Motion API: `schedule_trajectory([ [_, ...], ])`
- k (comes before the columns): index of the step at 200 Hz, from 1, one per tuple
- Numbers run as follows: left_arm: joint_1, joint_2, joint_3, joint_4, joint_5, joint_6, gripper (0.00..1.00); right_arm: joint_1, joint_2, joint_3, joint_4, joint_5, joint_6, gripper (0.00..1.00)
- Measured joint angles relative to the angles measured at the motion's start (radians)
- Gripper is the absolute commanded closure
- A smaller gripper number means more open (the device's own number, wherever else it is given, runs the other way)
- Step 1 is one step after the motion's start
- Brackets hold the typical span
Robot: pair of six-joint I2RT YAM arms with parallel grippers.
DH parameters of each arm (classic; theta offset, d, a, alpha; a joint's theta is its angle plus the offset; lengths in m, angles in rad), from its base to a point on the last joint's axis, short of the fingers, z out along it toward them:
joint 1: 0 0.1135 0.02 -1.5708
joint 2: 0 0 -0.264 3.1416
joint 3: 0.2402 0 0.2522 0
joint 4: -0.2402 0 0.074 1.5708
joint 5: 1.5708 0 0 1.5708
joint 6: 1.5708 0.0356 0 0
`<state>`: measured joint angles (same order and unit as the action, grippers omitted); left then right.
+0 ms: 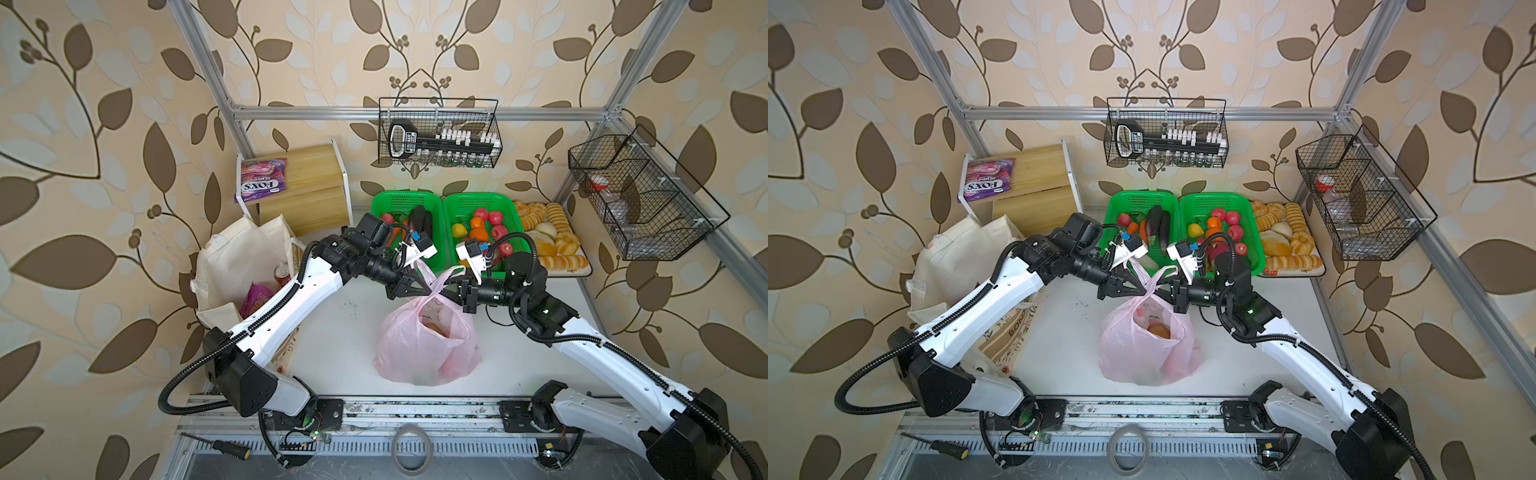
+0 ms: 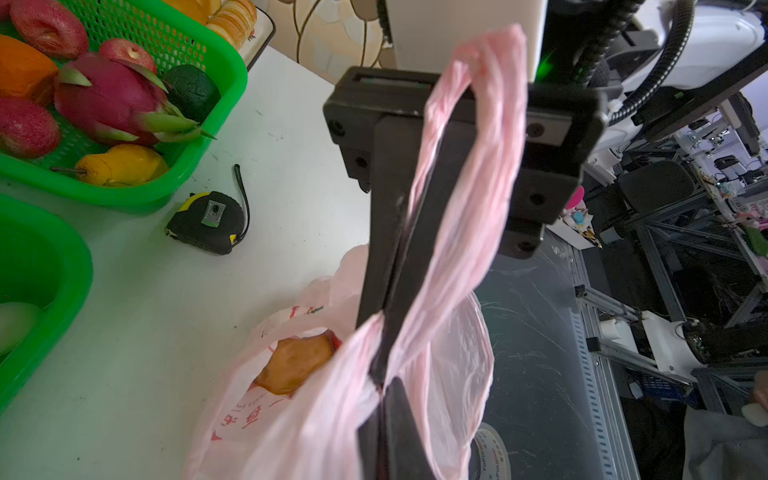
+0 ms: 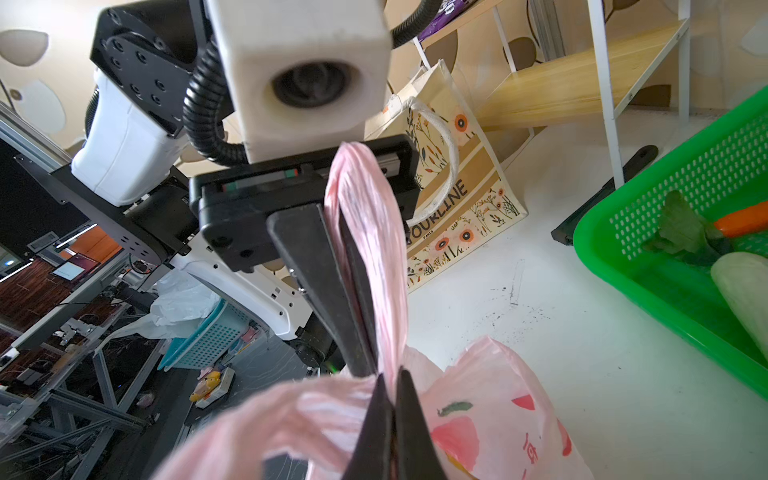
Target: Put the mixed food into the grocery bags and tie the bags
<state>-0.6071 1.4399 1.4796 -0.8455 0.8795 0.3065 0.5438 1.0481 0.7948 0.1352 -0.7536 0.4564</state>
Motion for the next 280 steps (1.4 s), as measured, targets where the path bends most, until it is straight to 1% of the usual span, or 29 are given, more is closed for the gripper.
schedule_trajectory([
  [17,0.000,0.000,0.000,0.000,0.000,0.001,0.96,-0.003,0.000,0.002,-0.006,-0.004,-0.003,0.91],
  [24,0.000,0.000,0.000,0.000,0.000,0.001,0.97,-0.006,-0.001,0.002,-0.010,-0.005,-0.005,0.87],
  [41,0.000,0.000,0.000,0.000,0.001,0.001,0.99,-0.018,-0.006,0.002,-0.027,-0.008,-0.011,0.81],
  [48,0.000,0.000,0.000,0.000,0.002,0.001,1.00,-0.023,-0.011,0.002,-0.036,-0.012,-0.015,0.77],
  [60,0.000,0.000,0.000,0.001,0.002,0.001,1.00,-0.031,-0.019,0.003,-0.050,-0.018,-0.026,0.64],
  [72,0.000,0.000,0.000,0.002,0.003,0.001,1.00,-0.038,-0.031,0.004,-0.067,-0.025,-0.047,0.54],
  [91,0.000,0.000,0.002,0.003,0.003,0.001,1.00,-0.044,-0.054,0.006,-0.093,-0.044,-0.071,0.42],
  [125,0.000,0.000,0.010,0.005,0.005,0.000,1.00,-0.049,-0.072,0.006,-0.109,-0.080,-0.106,0.32],
  [167,0.000,0.000,0.010,0.005,0.010,-0.003,1.00,-0.049,-0.043,0.006,-0.081,-0.059,-0.091,0.28],
  [180,0.000,0.000,0.010,0.005,0.011,-0.004,1.00,-0.049,-0.025,0.006,-0.066,-0.050,-0.082,0.29],
  [200,0.000,0.000,0.010,0.007,0.011,-0.008,1.00,-0.049,0.016,0.016,-0.047,-0.056,-0.065,0.39],
  [207,0.000,0.000,0.010,0.009,0.011,-0.011,1.00,-0.049,0.028,0.018,-0.040,-0.061,-0.058,0.46],
  [217,0.000,0.000,0.010,0.011,0.009,-0.015,1.00,-0.049,0.039,0.020,-0.029,-0.069,-0.056,0.60],
  [230,0.001,0.000,0.010,0.013,-0.001,-0.021,1.00,-0.048,0.041,0.022,-0.014,-0.087,-0.043,0.75],
  [242,0.002,0.000,0.010,0.015,-0.004,-0.023,1.00,-0.046,0.040,0.025,0.000,-0.100,-0.033,0.85],
  [250,0.003,0.000,0.010,0.019,-0.010,-0.023,0.99,-0.045,0.039,0.025,0.009,-0.107,-0.030,0.89],
  [276,0.006,0.000,0.010,0.021,-0.021,-0.024,0.89,-0.047,0.039,0.025,0.020,-0.113,-0.013,0.99],
  [280,0.006,0.000,0.010,0.021,-0.024,-0.028,0.83,-0.047,0.039,0.025,0.020,-0.112,-0.008,1.00],
])
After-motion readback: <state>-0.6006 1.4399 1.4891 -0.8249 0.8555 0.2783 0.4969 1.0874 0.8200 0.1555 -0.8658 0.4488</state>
